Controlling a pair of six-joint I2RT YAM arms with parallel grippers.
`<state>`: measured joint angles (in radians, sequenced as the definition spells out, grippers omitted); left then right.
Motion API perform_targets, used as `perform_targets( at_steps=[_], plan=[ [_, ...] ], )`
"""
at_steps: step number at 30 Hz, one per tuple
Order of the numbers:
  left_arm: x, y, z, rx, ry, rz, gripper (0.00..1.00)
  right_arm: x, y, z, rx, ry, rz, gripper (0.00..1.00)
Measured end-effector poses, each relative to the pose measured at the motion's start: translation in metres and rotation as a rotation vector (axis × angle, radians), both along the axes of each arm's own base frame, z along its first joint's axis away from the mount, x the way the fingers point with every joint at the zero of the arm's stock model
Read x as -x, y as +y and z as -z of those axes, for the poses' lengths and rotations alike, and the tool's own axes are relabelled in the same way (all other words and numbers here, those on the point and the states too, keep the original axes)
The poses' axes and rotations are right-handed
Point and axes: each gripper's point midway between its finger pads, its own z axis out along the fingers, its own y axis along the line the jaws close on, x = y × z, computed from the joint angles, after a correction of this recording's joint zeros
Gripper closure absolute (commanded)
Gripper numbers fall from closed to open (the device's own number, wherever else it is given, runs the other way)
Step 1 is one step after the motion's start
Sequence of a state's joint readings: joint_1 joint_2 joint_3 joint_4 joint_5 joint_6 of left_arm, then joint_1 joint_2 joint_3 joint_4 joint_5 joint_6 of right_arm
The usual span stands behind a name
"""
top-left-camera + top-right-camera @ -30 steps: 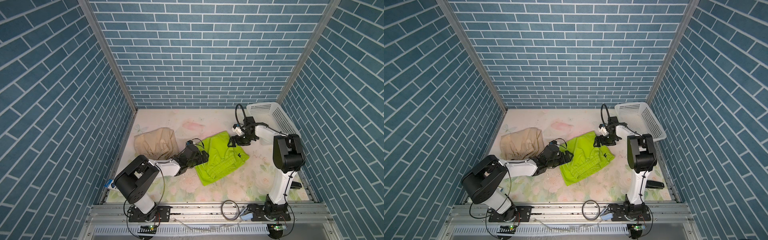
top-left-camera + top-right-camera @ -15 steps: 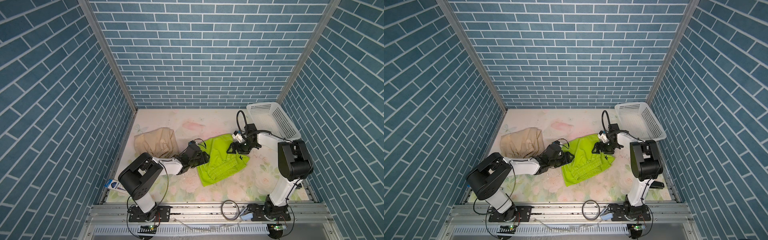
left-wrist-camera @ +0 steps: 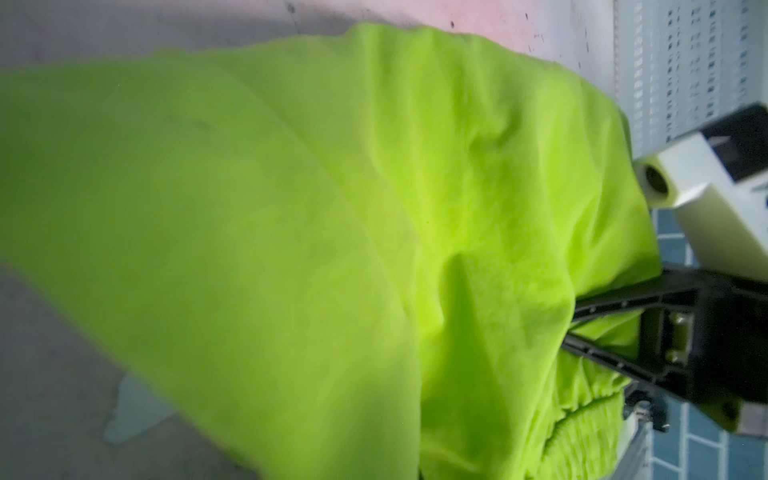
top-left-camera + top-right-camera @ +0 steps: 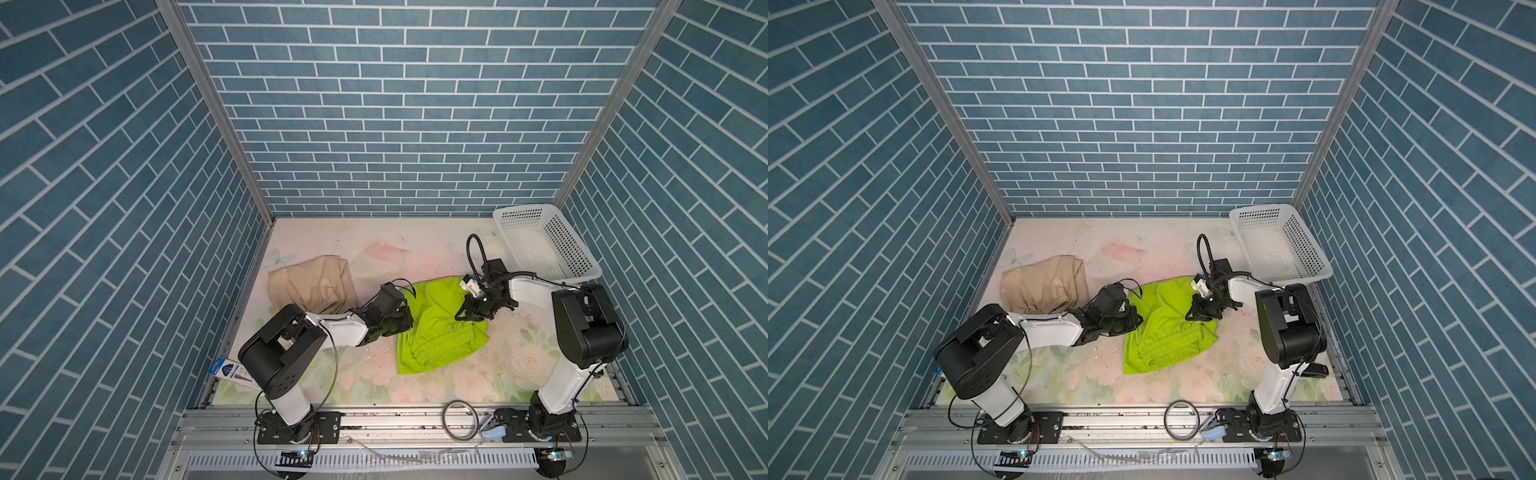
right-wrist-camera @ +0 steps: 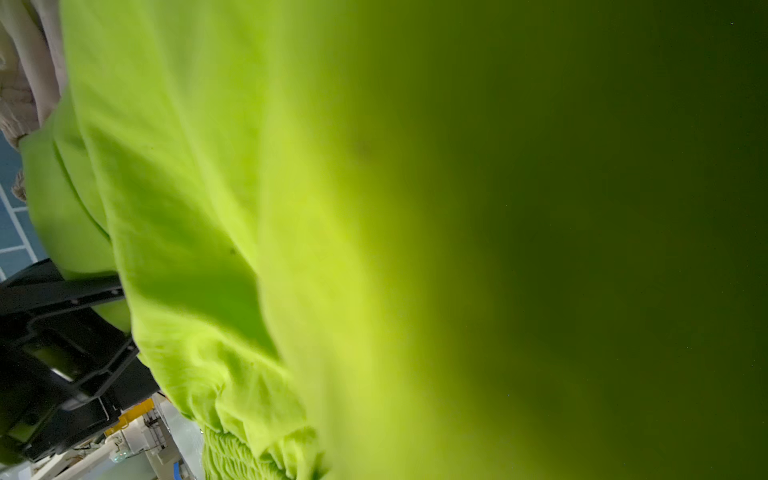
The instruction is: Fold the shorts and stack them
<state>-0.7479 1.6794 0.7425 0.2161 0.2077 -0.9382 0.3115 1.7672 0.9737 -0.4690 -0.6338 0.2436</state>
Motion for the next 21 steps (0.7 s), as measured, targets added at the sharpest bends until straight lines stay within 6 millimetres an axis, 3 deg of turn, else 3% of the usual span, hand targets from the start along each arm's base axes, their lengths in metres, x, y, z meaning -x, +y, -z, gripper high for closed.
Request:
perform_targets(
  at_steps=[6,12,17,21],
  plan=[
    [-0.001,-0.002,-0.019,-0.054,0.033,0.026,1.00,0.002,0.021,-0.027,-0.038,-0.021,0.044,1.00],
    [0.011,0.011,-0.074,-0.092,0.031,0.058,1.00,0.011,0.061,-0.053,-0.084,-0.032,0.040,1.00],
    [0.028,0.049,-0.118,-0.121,0.013,0.038,1.00,0.011,0.110,-0.095,-0.155,-0.101,-0.013,1.00],
    [0.038,0.104,-0.146,-0.162,-0.007,-0.048,1.00,0.011,0.157,-0.133,-0.238,-0.178,-0.073,1.00]
  ],
)
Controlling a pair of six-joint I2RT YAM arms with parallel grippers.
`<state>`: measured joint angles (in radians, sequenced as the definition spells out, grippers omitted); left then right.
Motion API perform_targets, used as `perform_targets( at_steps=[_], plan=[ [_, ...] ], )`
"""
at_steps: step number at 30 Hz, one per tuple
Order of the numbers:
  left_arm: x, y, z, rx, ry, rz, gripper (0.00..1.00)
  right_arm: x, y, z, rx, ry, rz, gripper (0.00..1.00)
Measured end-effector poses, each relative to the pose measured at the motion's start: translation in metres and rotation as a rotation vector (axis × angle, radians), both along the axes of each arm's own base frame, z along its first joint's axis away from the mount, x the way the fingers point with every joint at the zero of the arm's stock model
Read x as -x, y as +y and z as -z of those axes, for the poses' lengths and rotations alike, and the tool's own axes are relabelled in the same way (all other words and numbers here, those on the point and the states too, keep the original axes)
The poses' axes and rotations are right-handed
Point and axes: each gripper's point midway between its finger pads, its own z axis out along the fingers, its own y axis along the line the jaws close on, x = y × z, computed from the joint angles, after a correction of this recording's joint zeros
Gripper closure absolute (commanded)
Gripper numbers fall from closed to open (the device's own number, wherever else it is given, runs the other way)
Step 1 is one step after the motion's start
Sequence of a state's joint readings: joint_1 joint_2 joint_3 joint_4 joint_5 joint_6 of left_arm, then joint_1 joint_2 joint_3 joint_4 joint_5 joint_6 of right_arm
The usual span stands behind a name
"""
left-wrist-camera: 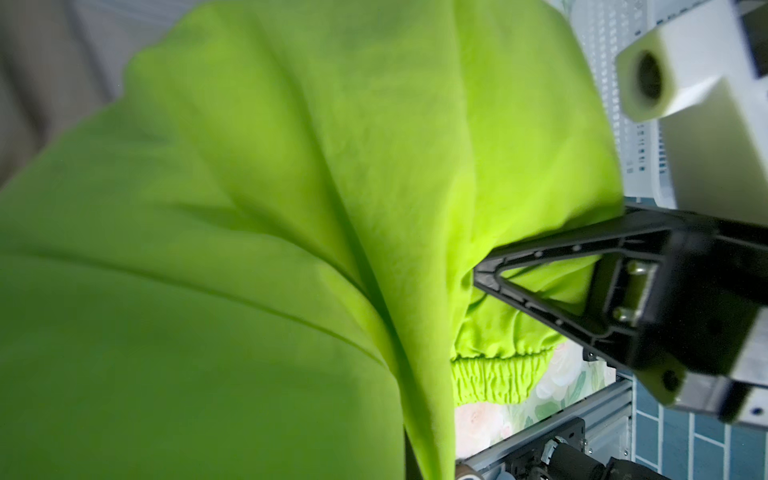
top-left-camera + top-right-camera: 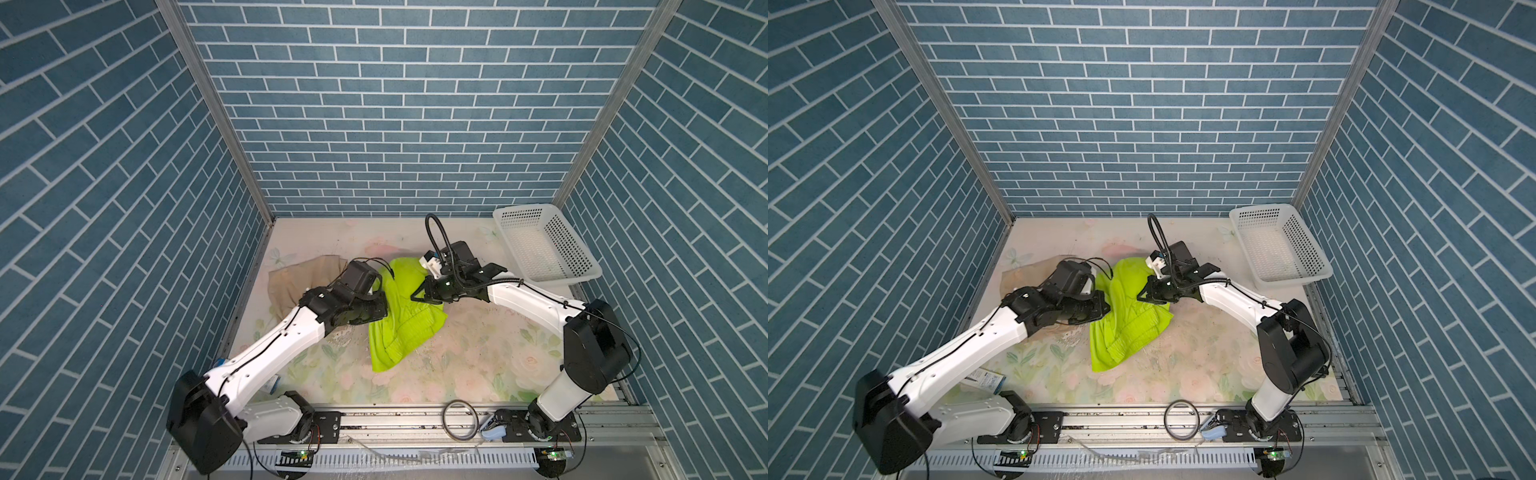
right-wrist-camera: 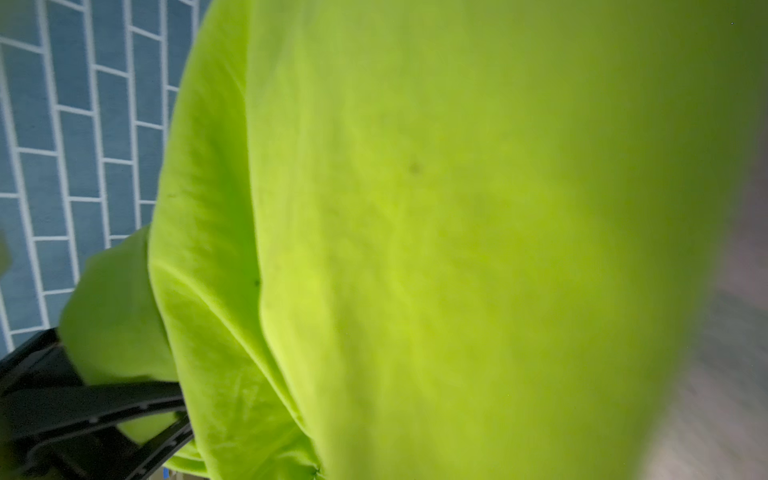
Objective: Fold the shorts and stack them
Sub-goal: 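Lift the lime-green shorts with both grippers and carry them onto the beige shorts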
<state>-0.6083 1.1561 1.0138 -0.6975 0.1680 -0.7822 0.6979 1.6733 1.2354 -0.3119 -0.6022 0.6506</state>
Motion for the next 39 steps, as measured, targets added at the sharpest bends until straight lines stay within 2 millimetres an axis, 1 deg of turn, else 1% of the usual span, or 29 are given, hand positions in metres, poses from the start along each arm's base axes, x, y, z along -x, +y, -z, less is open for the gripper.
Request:
perform_targets(
  at_steps=[2,3,7,10,13,15,19,21,28,32,35,39],
  plan=[
    [0.002,0.032,-0.010,-0.018,-0.017,-0.063,1.00,-0.002,0.027,-0.014,-0.037,-0.036,-0.034,1.00],
    [0.002,0.053,-0.015,-0.032,-0.027,-0.108,1.00,-0.003,0.043,-0.020,-0.057,-0.053,-0.051,1.00],
    [0.005,0.122,-0.018,-0.123,-0.015,-0.249,1.00,-0.003,0.095,-0.031,-0.113,-0.106,-0.110,1.00],
    [0.002,0.151,-0.020,-0.177,0.020,-0.289,1.00,-0.003,0.126,-0.032,-0.137,-0.125,-0.143,1.00],
    [-0.010,0.174,-0.024,-0.205,0.049,-0.300,1.00,-0.010,0.151,-0.034,-0.160,-0.135,-0.154,1.00],
    [-0.020,0.187,-0.021,-0.216,0.077,-0.299,1.00,-0.014,0.163,-0.034,-0.169,-0.140,-0.153,1.00],
    [-0.038,0.207,-0.006,-0.241,0.162,-0.270,1.00,-0.022,0.185,-0.036,-0.190,-0.145,-0.159,1.00],
    [-0.047,0.214,0.001,-0.237,0.190,-0.255,1.00,-0.026,0.194,-0.034,-0.194,-0.144,-0.157,1.00],
    [-0.068,0.253,0.024,-0.213,0.275,-0.272,1.00,-0.034,0.218,-0.013,-0.179,-0.108,-0.147,1.00],
    [-0.075,0.263,0.039,-0.195,0.317,-0.264,1.00,-0.039,0.228,-0.004,-0.174,-0.101,-0.148,1.00],
    [-0.085,0.271,0.043,-0.188,0.327,-0.256,1.00,-0.043,0.236,0.003,-0.177,-0.091,-0.142,1.00],
    [-0.102,0.285,0.048,-0.179,0.328,-0.257,1.00,-0.047,0.241,0.023,-0.161,-0.073,-0.133,1.00]
  ],
)
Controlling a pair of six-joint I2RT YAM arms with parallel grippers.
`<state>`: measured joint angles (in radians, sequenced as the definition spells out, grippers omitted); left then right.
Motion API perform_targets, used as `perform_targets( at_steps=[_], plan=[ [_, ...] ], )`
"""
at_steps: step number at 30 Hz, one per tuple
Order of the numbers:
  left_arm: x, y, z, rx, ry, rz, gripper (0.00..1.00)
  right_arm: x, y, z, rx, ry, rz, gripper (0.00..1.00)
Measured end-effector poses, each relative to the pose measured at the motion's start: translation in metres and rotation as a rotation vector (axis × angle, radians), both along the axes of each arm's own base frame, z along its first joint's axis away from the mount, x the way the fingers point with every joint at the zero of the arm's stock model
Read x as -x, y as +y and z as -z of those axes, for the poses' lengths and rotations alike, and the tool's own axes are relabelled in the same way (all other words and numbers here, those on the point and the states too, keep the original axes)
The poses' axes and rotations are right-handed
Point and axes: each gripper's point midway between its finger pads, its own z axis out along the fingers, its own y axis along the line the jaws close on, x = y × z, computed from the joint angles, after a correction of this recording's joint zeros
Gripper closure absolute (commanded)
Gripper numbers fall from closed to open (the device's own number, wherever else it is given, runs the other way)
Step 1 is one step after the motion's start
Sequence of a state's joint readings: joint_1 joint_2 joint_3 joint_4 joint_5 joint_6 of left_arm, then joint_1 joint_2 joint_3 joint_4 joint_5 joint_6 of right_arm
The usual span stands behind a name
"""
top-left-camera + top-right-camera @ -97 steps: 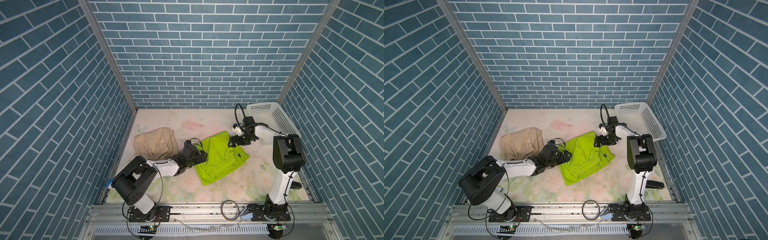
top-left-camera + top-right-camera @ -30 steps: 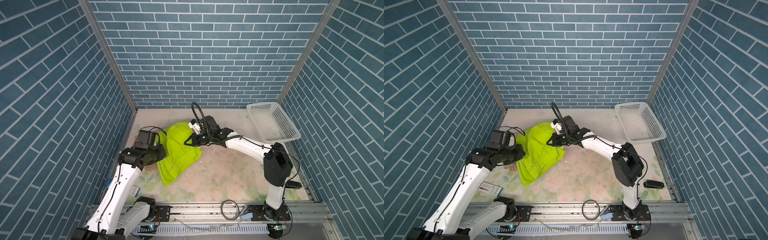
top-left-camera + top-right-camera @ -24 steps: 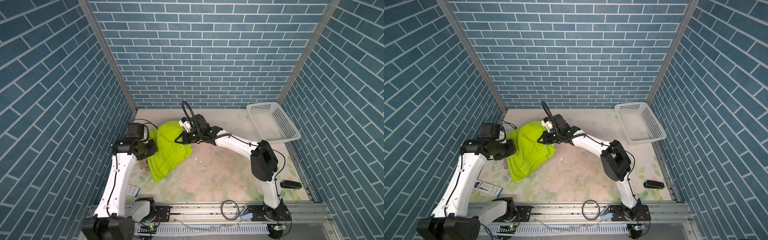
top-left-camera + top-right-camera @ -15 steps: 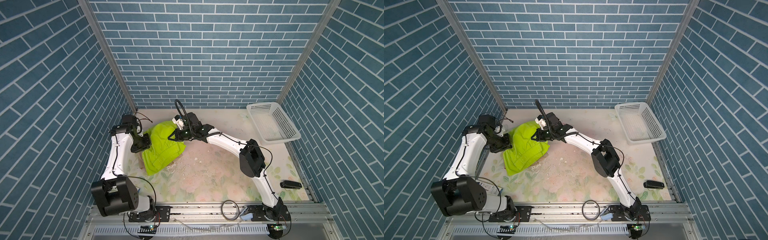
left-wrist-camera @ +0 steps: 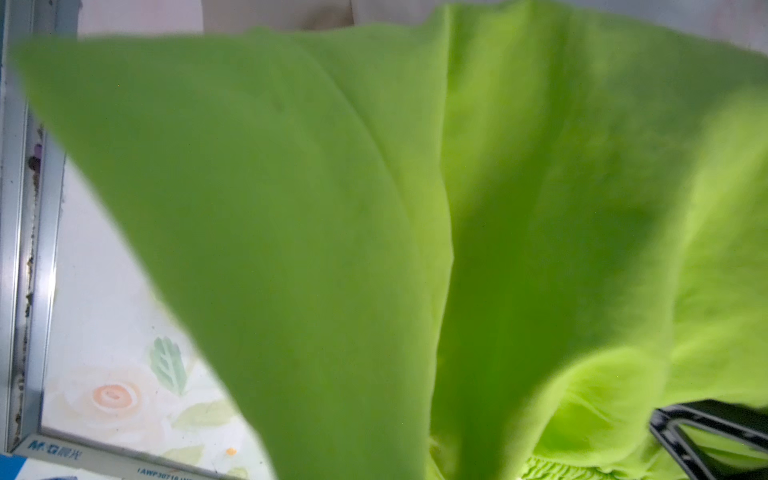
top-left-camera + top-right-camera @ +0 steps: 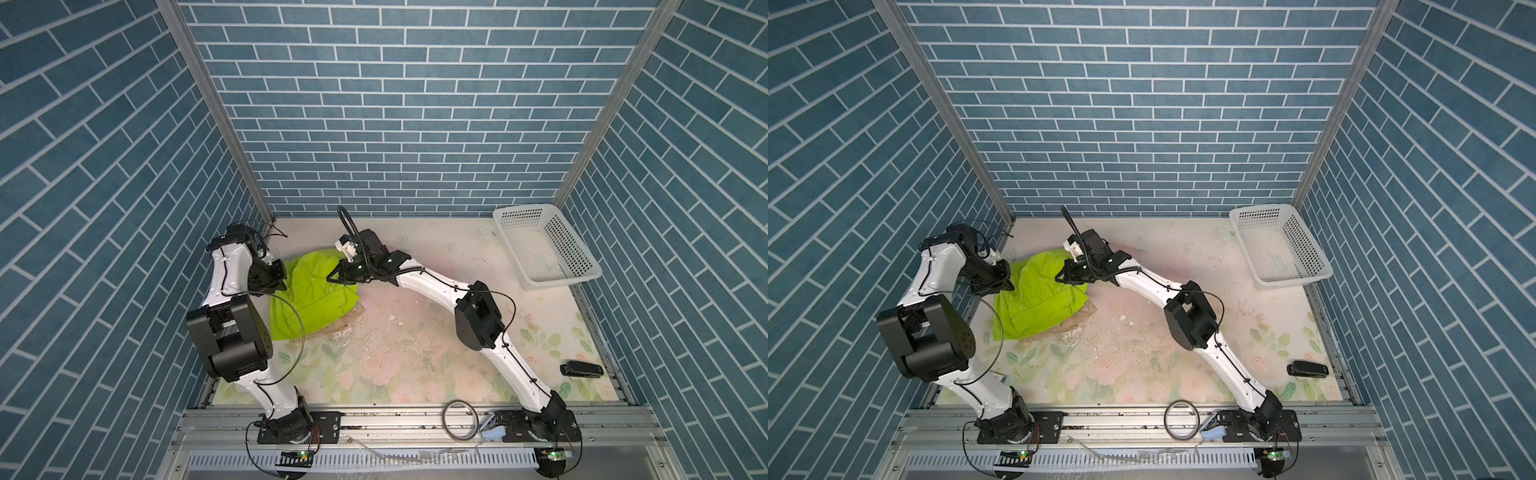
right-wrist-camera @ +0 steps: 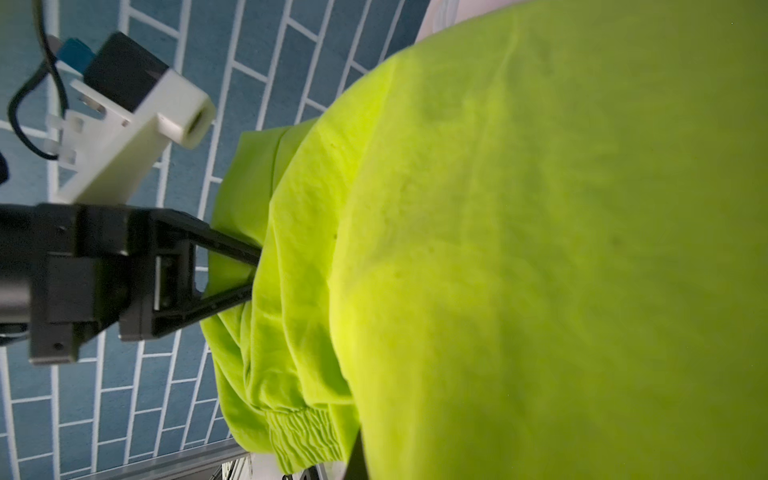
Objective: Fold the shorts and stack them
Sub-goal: 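Lift the lime-green shorts with both grippers and carry them onto the beige shorts, then release the shorts on the stack and withdraw the right gripper toward the basket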
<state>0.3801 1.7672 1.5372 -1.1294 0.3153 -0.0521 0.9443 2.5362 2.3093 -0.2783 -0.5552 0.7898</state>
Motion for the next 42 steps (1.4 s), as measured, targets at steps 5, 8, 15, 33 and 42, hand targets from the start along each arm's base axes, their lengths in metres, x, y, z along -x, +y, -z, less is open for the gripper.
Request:
perform_targets(
  at_steps=[5,8,15,33,42],
  plan=[
    [-0.010,0.017,0.019,0.009,0.038,-0.032,0.78,-0.003,0.002,0.031,0.034,0.018,0.008,0.88],
    [-0.006,0.027,0.028,-0.024,0.076,-0.054,0.07,-0.006,0.001,0.048,0.053,0.017,0.008,0.57],
    [0.005,0.063,0.020,-0.151,0.094,-0.157,0.00,-0.012,-0.004,0.056,0.084,-0.090,-0.012,0.17],
    [0.047,-0.081,-0.076,-0.206,-0.242,-0.001,0.00,-0.057,-0.193,-0.041,0.154,-0.286,0.259,0.16],
    [0.060,-0.090,-0.003,-0.244,-0.054,-0.025,0.00,-0.041,-0.281,0.005,0.245,-0.230,0.345,0.16]
  ],
)
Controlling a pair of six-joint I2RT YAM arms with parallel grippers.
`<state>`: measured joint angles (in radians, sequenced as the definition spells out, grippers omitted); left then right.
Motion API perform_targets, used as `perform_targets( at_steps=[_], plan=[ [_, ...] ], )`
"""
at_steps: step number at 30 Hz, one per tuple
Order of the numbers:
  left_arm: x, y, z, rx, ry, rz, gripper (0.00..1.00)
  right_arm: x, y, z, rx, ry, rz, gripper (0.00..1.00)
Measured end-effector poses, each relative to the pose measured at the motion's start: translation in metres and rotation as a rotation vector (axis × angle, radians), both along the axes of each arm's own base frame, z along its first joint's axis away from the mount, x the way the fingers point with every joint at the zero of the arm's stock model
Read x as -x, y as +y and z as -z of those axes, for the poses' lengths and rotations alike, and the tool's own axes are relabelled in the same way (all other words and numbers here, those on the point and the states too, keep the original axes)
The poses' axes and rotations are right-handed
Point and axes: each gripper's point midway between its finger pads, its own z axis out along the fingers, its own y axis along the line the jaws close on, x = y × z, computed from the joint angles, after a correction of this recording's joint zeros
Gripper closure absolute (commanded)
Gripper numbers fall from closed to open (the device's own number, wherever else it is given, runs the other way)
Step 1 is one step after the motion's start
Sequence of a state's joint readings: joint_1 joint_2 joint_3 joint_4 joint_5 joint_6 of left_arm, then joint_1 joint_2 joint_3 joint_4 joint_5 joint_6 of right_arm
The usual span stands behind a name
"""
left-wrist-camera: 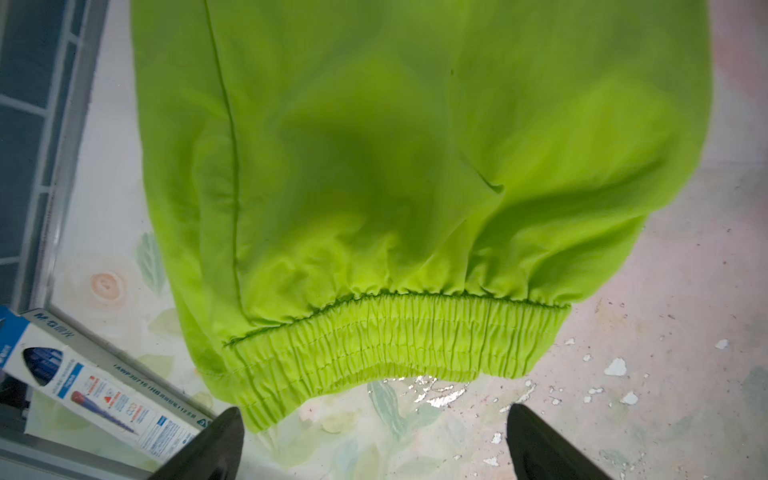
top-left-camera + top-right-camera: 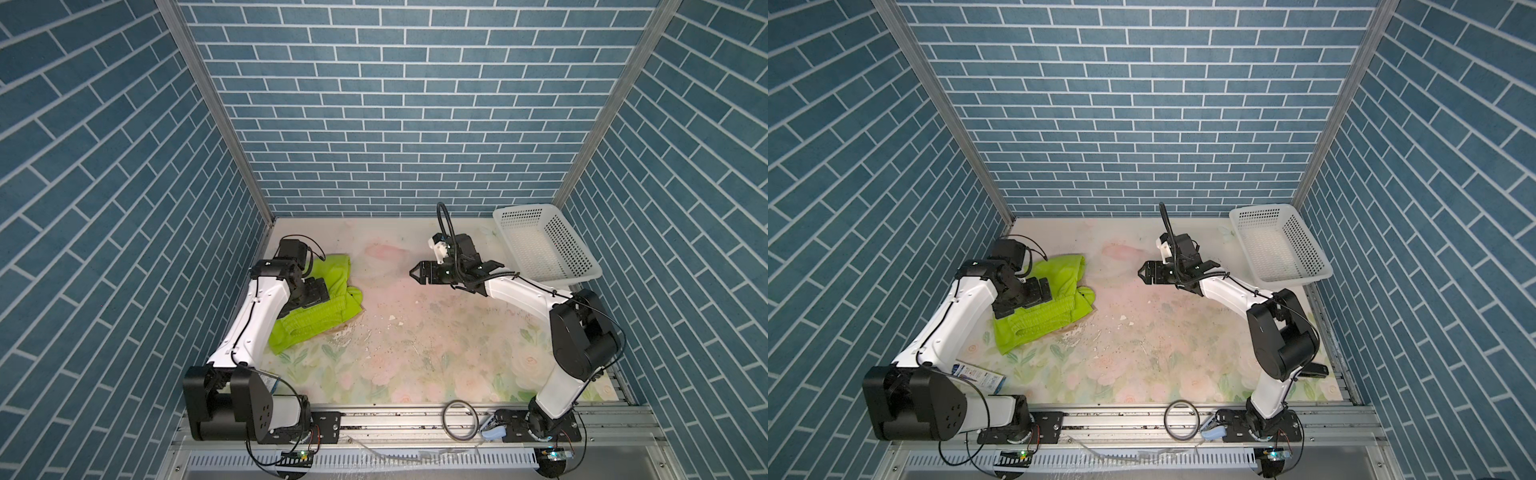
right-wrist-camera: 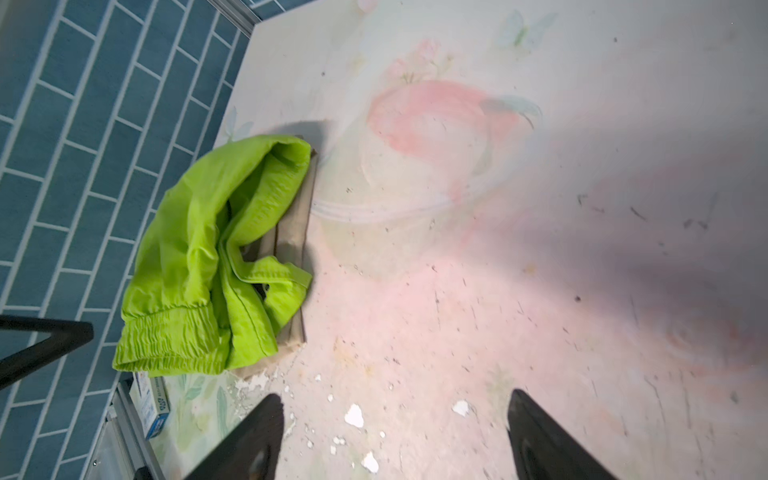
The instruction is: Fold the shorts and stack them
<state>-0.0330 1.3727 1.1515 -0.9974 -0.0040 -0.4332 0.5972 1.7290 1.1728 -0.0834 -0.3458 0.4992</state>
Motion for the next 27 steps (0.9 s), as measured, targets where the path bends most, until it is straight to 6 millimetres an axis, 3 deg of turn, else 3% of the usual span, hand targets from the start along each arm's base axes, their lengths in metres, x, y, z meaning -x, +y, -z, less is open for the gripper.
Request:
perform_targets(
  at_steps=[5,14,17,27],
  plan=[
    [-0.014,-0.004,0.037,-0.017,0.054,-0.002,0.00,0.004,-0.014,0.008,-0.001,0.011,0.013,0.16],
    [-0.025,-0.004,0.094,-0.026,0.133,-0.019,0.00,-0.002,-0.016,-0.002,-0.040,-0.020,0.012,0.16],
    [-0.034,-0.001,0.099,-0.049,0.142,-0.004,0.00,-0.002,-0.016,-0.003,-0.043,-0.021,0.013,0.16],
    [-0.096,0.030,0.110,-0.088,0.153,0.086,0.00,-0.001,-0.020,0.005,-0.039,-0.018,0.025,0.17]
  ],
)
